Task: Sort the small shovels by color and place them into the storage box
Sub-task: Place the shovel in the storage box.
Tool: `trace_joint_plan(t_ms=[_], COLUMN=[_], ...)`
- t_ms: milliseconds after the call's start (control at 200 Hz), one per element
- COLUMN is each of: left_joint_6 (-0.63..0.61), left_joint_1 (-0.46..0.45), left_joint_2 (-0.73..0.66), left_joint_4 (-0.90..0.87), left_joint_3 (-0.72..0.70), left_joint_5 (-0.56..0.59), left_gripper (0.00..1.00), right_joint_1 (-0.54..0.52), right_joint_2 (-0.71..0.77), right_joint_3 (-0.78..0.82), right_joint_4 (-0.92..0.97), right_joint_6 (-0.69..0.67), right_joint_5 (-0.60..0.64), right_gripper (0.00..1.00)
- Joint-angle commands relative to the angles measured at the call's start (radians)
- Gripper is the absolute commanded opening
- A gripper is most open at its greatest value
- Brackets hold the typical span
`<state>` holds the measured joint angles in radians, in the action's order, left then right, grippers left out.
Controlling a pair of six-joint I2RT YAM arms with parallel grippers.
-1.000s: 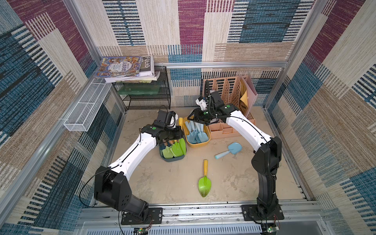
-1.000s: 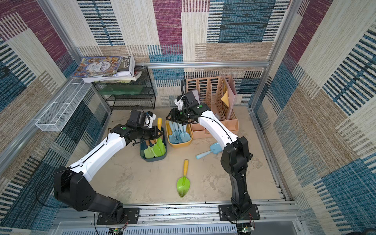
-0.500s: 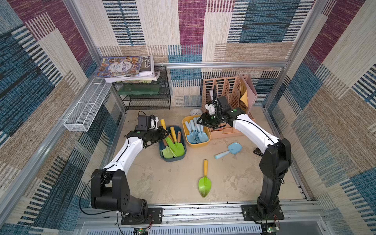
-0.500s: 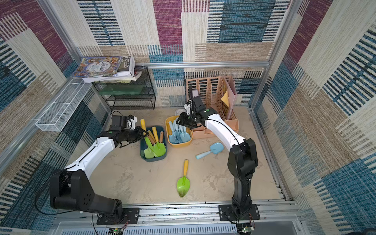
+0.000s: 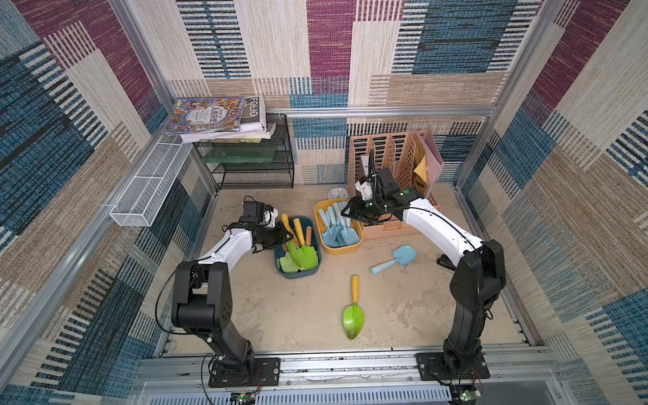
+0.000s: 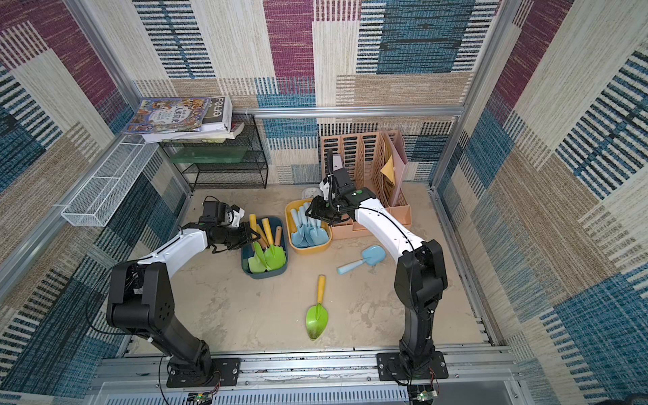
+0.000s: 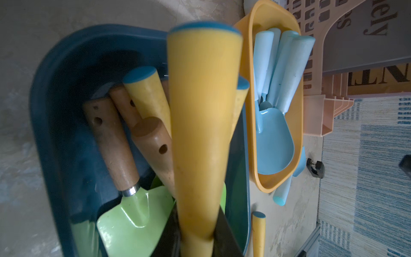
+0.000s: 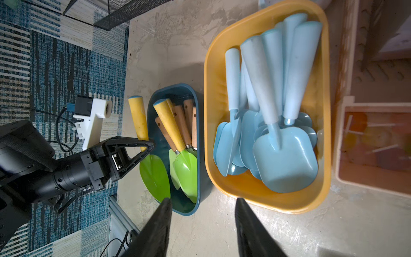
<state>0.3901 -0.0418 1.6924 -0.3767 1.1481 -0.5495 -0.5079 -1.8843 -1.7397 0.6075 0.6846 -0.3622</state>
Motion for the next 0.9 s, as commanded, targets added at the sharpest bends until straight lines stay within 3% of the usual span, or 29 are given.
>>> trace_joint_plan(t_ms=[0, 70, 300, 396, 626, 726, 896], left_joint_6=[-0.023, -0.023, -0.046, -0.064, -0.093, -0.081, -0.024], left_joint_1=[0.001, 0.002, 0.0, 0.0, 0.001, 0.0, -0.023], left_joint_2=[0.018, 0.035, 0.046, 0.002, -0.125, -0.134, -0.111], left_joint_4=[-0.002, -0.012, -0.096, -0.16, -0.273, -0.26, -0.244], left_joint_3=[0.004, 0.007, 0.018, 0.032, 0.061, 0.069, 0.117], left_joint_5=[-0.021, -0.02, 0.027, 0.09, 0.257, 0.223, 0.148], left_gripper=[0.0, 0.02, 0.51, 0.61, 0.58, 0.45, 0.44], right_joint_1=[0.002, 0.002, 0.002, 0.002, 0.002, 0.0, -0.003], right_joint_2=[0.011, 0.01, 0.005, 0.004, -0.007, -0.015, -0.043], right_joint_3=[0.003, 0.003, 0.003, 0.004, 0.003, -0.004, -0.018], right_joint_4=[-0.021, -0.025, -0.031, -0.033, -0.039, -0.039, 0.005], right_joint_6=[-0.002, 0.0, 0.001, 0.001, 0.003, 0.001, -0.019], right_joint_5=[0.01, 0.011, 0.011, 0.008, 0.0, -0.004, 0.001], right_gripper=[0.49, 0.49, 0.49, 0.49, 0.49, 0.48, 0.49])
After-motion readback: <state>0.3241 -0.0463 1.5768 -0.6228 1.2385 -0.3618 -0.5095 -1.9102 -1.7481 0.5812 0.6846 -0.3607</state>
